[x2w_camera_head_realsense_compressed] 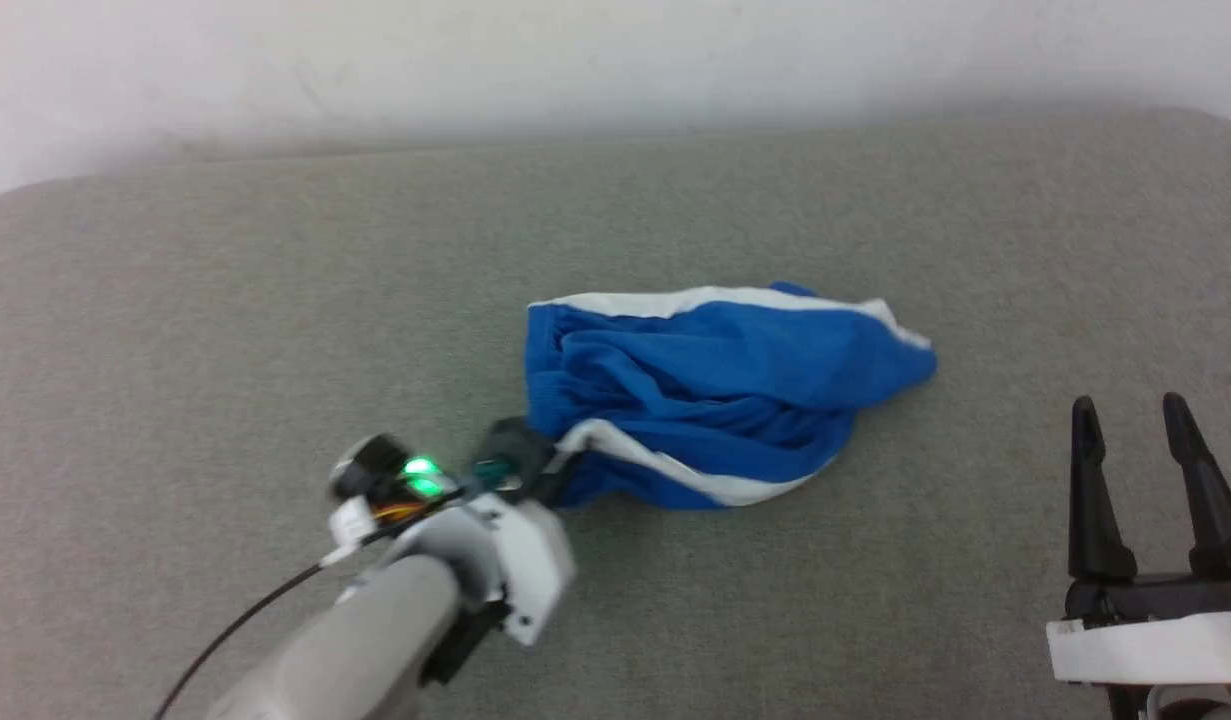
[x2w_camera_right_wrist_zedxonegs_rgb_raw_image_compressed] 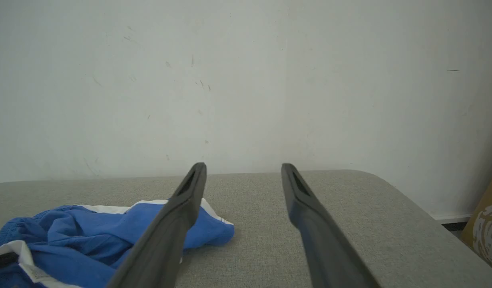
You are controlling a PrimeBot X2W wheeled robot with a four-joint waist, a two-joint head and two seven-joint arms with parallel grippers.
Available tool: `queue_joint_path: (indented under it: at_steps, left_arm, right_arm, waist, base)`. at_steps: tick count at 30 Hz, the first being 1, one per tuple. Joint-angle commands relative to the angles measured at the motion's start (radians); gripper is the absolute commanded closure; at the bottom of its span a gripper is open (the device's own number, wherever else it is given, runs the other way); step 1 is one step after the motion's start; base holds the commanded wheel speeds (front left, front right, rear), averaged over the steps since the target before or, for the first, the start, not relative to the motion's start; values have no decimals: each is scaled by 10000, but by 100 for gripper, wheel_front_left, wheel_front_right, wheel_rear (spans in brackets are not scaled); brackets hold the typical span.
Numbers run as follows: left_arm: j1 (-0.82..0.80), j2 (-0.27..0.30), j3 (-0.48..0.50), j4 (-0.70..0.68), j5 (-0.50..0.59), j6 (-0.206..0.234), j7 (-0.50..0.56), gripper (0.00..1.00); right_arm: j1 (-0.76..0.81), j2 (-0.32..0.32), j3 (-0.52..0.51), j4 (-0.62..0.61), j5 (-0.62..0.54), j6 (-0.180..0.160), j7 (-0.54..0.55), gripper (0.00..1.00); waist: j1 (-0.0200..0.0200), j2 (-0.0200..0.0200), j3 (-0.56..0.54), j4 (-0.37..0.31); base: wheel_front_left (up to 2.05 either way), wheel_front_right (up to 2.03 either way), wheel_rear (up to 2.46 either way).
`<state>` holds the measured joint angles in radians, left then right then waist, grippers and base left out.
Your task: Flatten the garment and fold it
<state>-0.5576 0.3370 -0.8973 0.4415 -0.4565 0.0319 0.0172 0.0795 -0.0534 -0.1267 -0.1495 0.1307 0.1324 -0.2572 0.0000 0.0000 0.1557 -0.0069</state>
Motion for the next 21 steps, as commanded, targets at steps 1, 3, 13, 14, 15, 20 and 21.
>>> queue_joint_path:
  at_steps: [1,3,13,14,15,20,21]
  left_arm:
    - [313,278,204,-90,-55,271,-178,100]
    - [731,718,518,-257,-162,716,-347,100]
    - [2275,1428,916,226,-763,1367,-530,0]
    - [2328,1322,1009,159,-869,1382,-760,0]
    - [2377,1216,1152,53,-993,1425,-1044,0]
    - [2519,1030,1750,-870,-1030,1873,-2408,0]
    - [2581,981,1935,-1149,-1045,2006,-2553,0]
  right_arm:
    - [92,32,-10,-42,-79,-17,-46,0]
    - [178,32,43,-32,-118,-17,-46,0]
    - [233,32,594,342,-530,-17,-46,0]
    - [197,31,661,370,-671,-17,-46,0]
    - [129,19,698,377,-748,-17,-46,0]
    - [-455,-589,890,331,-848,-17,-46,0]
    - [-607,-791,950,353,-845,-17,-46,0]
  waist:
    - [0,0,-454,495]
    - [0,0,-558,670]
    - [0,0,-698,1187]
    - [0,0,-732,1227]
    - [0,0,-783,1268]
    - [0,0,-1067,1476]
    - [0,0,-1126,1532]
  base:
    - [0,0,0]
    - [0,0,0]
    - [0,0,0]
    - [0,0,0]
    - [0,0,0]
    - [0,0,0]
    - [0,0,0]
